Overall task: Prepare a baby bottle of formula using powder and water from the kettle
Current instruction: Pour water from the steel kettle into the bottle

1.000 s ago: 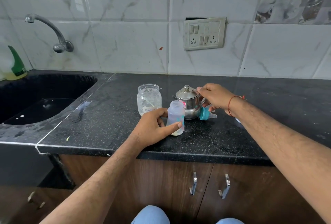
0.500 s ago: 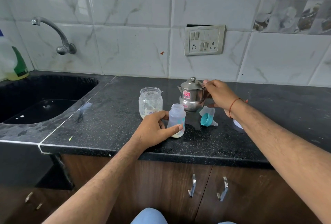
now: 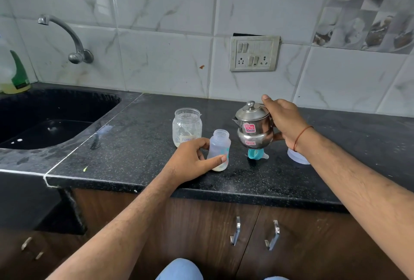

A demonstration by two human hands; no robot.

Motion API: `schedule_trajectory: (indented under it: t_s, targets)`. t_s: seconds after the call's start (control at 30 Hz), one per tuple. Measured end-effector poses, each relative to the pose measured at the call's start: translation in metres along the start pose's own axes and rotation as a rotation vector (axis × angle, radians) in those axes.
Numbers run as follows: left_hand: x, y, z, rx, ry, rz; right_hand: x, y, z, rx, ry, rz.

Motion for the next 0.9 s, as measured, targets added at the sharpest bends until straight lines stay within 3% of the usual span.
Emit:
schedule_trajectory:
  t_s: [0.33,0.9]
  targets:
    - [0.000,-0.006,0.002,0.017,-0.027,-0.019,0.003,-0.026,-0.006,0.249,-0.015,-0.200]
    - [0.002,-0.003,0.002,0.016,-0.024,-0.043,-0.014,-0.055,-0.007,0.446,-0.012,-0.419]
Point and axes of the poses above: each hand's wrist, its own z-axis towards the middle knuckle, its own x-axis out of the back of the hand, y = z × x, the point moved 3 cm from there along z, towards the middle knuckle, and after that the axes turned 11 degrees about y, right-handed, at the moved point
